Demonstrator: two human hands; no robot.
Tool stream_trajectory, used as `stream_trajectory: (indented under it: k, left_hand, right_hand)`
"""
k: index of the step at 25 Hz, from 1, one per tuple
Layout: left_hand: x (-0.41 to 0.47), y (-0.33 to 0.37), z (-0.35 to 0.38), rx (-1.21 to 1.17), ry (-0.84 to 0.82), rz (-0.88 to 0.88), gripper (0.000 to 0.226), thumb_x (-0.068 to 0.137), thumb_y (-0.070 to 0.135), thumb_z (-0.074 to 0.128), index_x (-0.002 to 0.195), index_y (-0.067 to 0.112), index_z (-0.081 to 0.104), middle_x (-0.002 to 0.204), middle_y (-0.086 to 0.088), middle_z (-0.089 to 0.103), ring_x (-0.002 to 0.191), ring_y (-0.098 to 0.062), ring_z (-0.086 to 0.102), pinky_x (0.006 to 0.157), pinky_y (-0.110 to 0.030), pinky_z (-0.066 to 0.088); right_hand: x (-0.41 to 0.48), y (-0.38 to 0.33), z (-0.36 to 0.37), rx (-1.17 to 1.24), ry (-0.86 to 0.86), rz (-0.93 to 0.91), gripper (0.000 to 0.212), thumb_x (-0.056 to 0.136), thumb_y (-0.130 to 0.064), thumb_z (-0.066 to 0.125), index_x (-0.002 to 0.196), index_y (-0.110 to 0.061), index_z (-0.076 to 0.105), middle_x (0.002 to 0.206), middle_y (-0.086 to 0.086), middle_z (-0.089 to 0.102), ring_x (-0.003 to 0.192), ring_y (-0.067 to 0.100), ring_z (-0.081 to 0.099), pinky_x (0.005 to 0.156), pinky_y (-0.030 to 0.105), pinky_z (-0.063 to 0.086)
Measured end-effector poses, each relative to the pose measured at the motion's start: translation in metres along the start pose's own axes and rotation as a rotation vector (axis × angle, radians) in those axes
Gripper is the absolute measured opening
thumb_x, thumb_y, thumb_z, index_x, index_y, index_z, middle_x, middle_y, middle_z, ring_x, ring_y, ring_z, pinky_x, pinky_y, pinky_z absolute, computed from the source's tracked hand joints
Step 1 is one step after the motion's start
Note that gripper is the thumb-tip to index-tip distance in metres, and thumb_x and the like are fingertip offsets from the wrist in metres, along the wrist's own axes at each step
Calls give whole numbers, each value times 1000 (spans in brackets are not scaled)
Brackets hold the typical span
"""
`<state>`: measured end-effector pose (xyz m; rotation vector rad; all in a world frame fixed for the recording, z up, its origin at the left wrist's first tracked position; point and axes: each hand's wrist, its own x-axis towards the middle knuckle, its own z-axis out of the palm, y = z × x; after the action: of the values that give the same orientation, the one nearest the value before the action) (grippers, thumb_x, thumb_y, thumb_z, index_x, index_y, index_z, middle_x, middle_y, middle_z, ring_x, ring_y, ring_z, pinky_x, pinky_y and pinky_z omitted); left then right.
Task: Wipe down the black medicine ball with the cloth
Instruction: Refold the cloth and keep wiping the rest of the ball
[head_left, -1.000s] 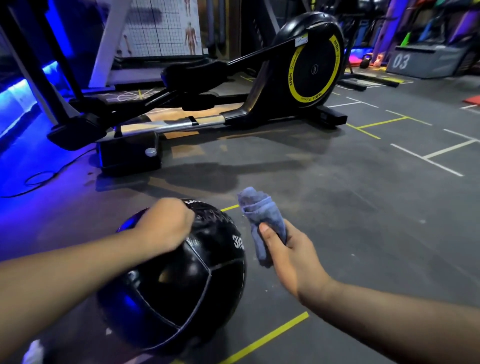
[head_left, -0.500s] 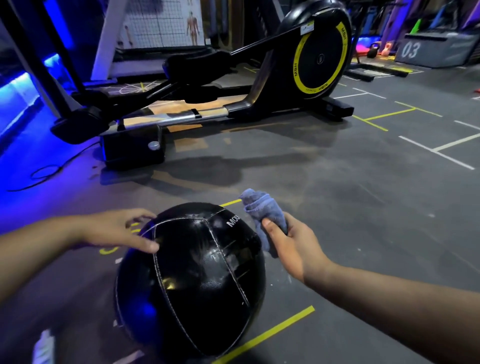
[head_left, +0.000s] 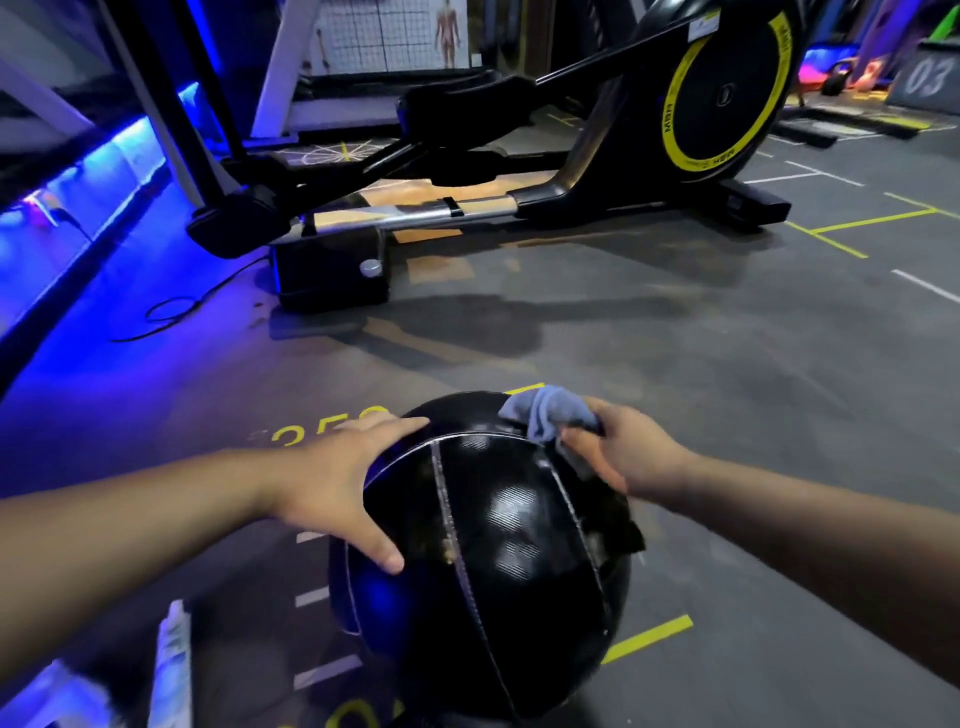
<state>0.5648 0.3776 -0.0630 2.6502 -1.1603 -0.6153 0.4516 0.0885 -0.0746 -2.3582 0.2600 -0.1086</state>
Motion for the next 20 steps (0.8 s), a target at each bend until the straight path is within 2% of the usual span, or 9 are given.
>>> stream_trajectory:
  k: [2, 4, 6, 8, 10, 13, 15, 17, 20]
  left_hand:
    - [-3, 10, 5, 15, 33, 58, 138, 37, 71, 84, 149, 47, 8, 150, 25, 14, 142, -2, 13, 113, -22, 18]
    - [-1, 20, 12, 31, 108, 104, 135, 37, 70, 84, 148, 44, 12, 150, 23, 18, 139, -4, 17, 110, -20, 21]
    - [5, 22, 13, 19, 135, 84, 134, 35, 71, 84, 147, 39, 18, 148, 20, 24, 136, -7, 22, 110, -21, 25]
    - [9, 19, 10, 0, 132, 56, 131, 33, 70, 84, 144, 35, 24, 143, 19, 30, 134, -8, 28, 109, -25, 32]
    - [11, 17, 6, 24, 134, 62, 121, 35, 63, 86, 137, 37, 28, 134, 23, 34, 126, -6, 35, 95, -23, 38]
    - [8, 13, 2, 31, 78, 79, 116, 38, 55, 89, 134, 38, 25, 130, 26, 29, 121, -1, 32, 89, -19, 33]
    - [8, 12, 0, 27, 38, 78, 123, 35, 62, 89, 136, 39, 22, 133, 27, 25, 124, 0, 28, 95, -17, 29]
    - [6, 16, 2, 17, 33, 73, 124, 37, 61, 89, 138, 39, 21, 134, 28, 23, 124, 1, 25, 95, -17, 26]
    - [7, 23, 9, -19, 77, 89, 124, 42, 58, 90, 142, 38, 20, 139, 26, 21, 129, -2, 21, 98, -17, 24]
  right_hand:
    - [13, -3, -5, 41, -24, 227, 14, 92, -27, 54, 85, -18, 62, 67, -3, 62, 53, 7, 57, 49, 21, 46]
    - [8, -8, -1, -7, 18, 197, 14, 87, -33, 58, 90, -21, 65, 78, -3, 69, 70, 13, 65, 64, 26, 53]
    - [-15, -14, 13, -123, 115, -149, 24, 85, -37, 64, 106, -26, 69, 112, -6, 71, 109, 11, 62, 96, 27, 46]
    - [-43, -21, 34, -343, 43, -523, 50, 84, -42, 60, 132, -27, 57, 143, -3, 52, 136, 20, 43, 113, 39, 34]
    - [-58, -21, 51, -616, -26, -751, 65, 83, -44, 53, 145, -29, 38, 155, -1, 36, 142, 35, 31, 114, 53, 28]
    - [-52, -16, 45, -724, -24, -874, 64, 81, -41, 49, 143, -29, 37, 152, -2, 40, 139, 33, 37, 111, 51, 31]
    - [-37, -4, 29, -454, 24, -711, 54, 84, -34, 51, 137, -25, 50, 143, -1, 53, 133, 24, 48, 111, 36, 36]
    - [-19, 17, 7, -125, 96, -372, 29, 89, -31, 58, 118, -32, 64, 116, -8, 70, 113, 13, 63, 96, 16, 44]
    - [-8, 39, -5, 124, 47, 93, 11, 89, -31, 65, 100, -33, 68, 91, -11, 73, 93, 10, 67, 80, 25, 51]
